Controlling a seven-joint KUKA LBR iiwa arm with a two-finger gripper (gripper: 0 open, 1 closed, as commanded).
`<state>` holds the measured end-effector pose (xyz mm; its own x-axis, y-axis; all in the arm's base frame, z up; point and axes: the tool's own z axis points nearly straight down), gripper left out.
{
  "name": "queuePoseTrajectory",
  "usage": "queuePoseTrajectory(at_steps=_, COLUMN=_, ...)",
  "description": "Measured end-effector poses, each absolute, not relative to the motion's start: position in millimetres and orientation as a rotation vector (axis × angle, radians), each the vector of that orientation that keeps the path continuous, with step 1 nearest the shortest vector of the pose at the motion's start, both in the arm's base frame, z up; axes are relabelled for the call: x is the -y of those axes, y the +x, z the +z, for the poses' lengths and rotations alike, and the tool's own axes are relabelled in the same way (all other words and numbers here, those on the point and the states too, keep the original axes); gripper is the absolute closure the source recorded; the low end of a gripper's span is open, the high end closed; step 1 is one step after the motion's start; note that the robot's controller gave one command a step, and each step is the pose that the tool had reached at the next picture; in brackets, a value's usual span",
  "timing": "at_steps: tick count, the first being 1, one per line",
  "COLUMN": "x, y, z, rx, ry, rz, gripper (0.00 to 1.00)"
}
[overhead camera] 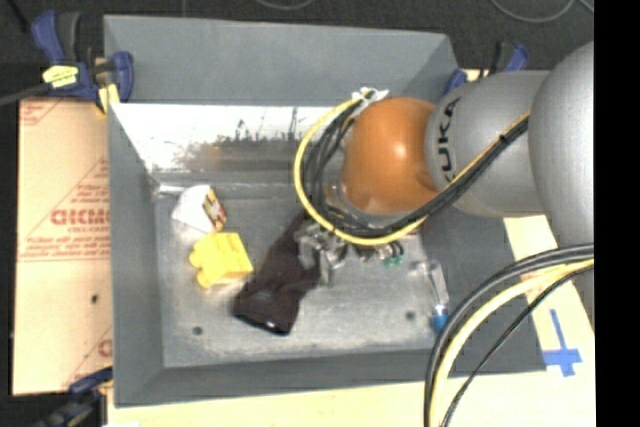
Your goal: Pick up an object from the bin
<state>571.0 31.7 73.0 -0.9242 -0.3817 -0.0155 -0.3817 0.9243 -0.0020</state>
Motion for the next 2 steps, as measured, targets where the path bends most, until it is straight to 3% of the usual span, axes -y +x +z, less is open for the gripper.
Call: queuePoseTrajectory(at_steps=2, x=-31.6, y=571.0, z=73.1, rx=-3.067, ry=-0.605, rz=0.003, gripper=1.00)
